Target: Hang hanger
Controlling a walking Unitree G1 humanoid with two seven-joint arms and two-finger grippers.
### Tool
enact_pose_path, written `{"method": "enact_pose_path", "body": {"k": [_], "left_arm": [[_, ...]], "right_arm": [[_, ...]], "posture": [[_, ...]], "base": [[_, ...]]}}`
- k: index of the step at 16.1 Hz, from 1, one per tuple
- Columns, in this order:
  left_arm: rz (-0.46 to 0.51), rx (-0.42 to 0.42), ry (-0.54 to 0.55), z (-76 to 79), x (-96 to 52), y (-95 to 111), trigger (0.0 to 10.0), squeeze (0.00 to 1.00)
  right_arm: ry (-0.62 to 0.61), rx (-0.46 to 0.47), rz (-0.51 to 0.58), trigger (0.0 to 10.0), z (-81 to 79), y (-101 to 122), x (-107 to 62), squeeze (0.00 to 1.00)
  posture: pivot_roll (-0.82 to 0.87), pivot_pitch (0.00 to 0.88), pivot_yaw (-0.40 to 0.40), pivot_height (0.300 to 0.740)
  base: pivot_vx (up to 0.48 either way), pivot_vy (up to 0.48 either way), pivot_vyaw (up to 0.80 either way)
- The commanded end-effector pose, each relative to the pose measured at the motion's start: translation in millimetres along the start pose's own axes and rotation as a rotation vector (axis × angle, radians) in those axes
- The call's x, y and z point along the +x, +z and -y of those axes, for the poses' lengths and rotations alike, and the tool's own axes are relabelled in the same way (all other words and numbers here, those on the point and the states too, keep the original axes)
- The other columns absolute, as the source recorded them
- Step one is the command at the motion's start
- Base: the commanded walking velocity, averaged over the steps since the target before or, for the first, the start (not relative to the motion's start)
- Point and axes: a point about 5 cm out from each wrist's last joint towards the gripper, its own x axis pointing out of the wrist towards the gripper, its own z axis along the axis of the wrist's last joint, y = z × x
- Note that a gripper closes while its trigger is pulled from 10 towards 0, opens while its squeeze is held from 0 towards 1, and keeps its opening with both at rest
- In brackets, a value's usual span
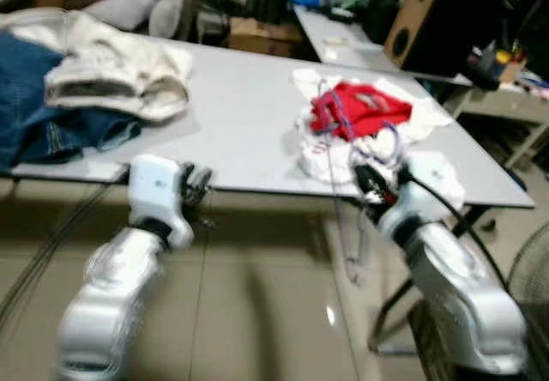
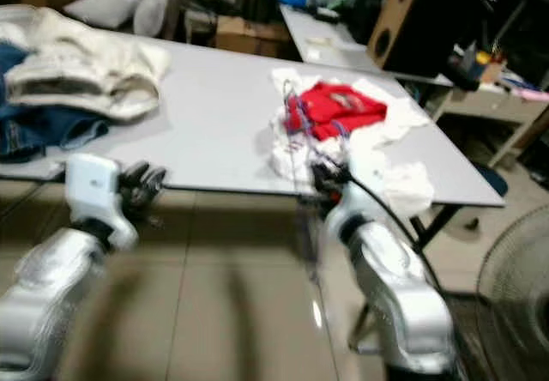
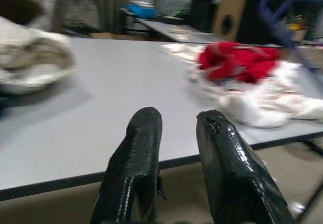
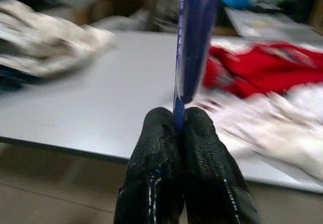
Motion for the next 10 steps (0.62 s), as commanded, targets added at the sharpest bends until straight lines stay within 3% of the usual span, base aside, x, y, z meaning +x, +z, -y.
{"method": "enact_pose_path", "body": {"k": [1, 10], "left_arm": [[0.001, 0.012, 0.013, -4.0, -1.2, 2.7, 10.0, 0.00], [0.011, 0.030, 0.003, -6.1, 2.7, 4.4, 10.0, 0.00]], "right_arm": [[0.008, 0.004, 0.017, 10.0, -2.5, 3.1, 1.3, 0.00], [0.003, -0.005, 0.034, 10.0, -2.9, 4.0, 4.3, 0.00]], "posture": [[0.05, 0.000, -0.155, 0.740], [0.06, 0.000, -0.142, 0.740]], "base": [[0.319, 0.000, 0.00], [0.320, 0.000, 0.00]]}}
